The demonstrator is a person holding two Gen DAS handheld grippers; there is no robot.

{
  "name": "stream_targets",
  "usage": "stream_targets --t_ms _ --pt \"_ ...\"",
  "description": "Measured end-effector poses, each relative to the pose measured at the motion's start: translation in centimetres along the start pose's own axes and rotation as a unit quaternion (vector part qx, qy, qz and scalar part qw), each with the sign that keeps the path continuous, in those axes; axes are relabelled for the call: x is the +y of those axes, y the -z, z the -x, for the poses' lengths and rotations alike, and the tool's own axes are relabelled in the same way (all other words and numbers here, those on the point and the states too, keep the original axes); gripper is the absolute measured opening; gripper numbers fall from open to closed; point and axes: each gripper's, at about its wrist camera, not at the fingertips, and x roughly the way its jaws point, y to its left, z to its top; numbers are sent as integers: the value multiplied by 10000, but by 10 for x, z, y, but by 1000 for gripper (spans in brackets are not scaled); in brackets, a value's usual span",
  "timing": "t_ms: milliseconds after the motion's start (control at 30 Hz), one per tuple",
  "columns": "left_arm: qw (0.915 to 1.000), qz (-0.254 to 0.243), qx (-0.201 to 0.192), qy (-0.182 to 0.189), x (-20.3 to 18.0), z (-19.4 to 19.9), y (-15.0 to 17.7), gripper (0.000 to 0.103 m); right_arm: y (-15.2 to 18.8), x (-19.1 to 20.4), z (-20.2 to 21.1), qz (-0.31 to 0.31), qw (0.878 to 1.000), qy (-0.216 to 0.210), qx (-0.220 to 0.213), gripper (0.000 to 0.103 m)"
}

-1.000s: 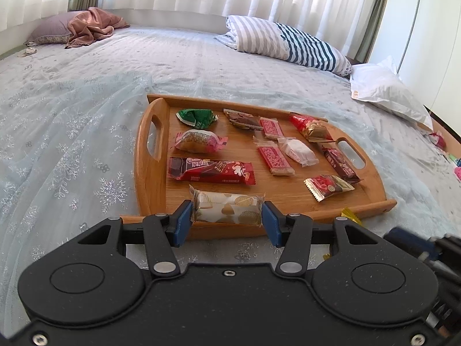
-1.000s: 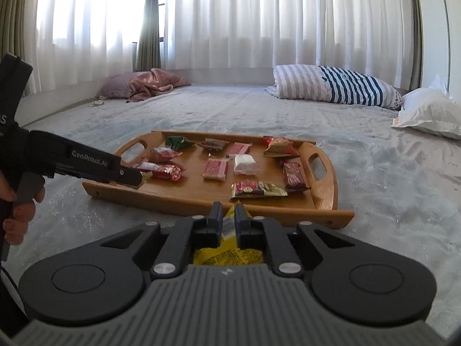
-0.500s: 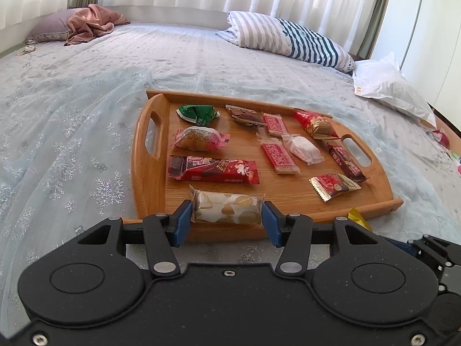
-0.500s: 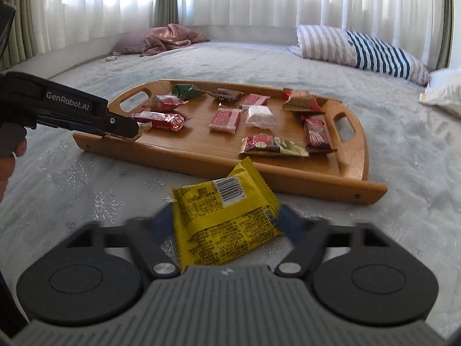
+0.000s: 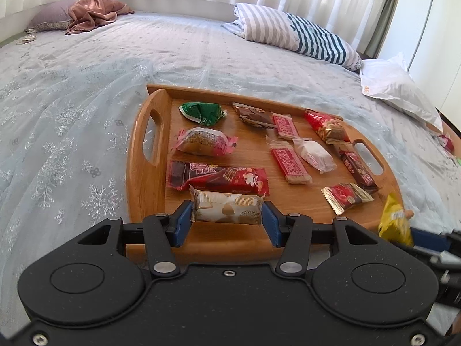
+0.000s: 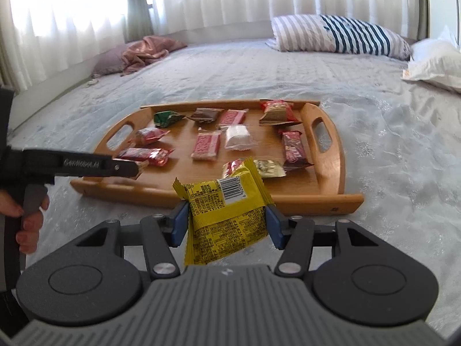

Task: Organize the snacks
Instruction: 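Carry both held packets up and over onto the wooden tray, then lower both packets onto the tray and open both tools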

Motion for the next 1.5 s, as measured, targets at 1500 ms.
stream_targets --t_ms 1500 --pt "9988 -231 -326 -289 -1 -13 -22 79 -37 39 -83 571 9982 -187 -32 82"
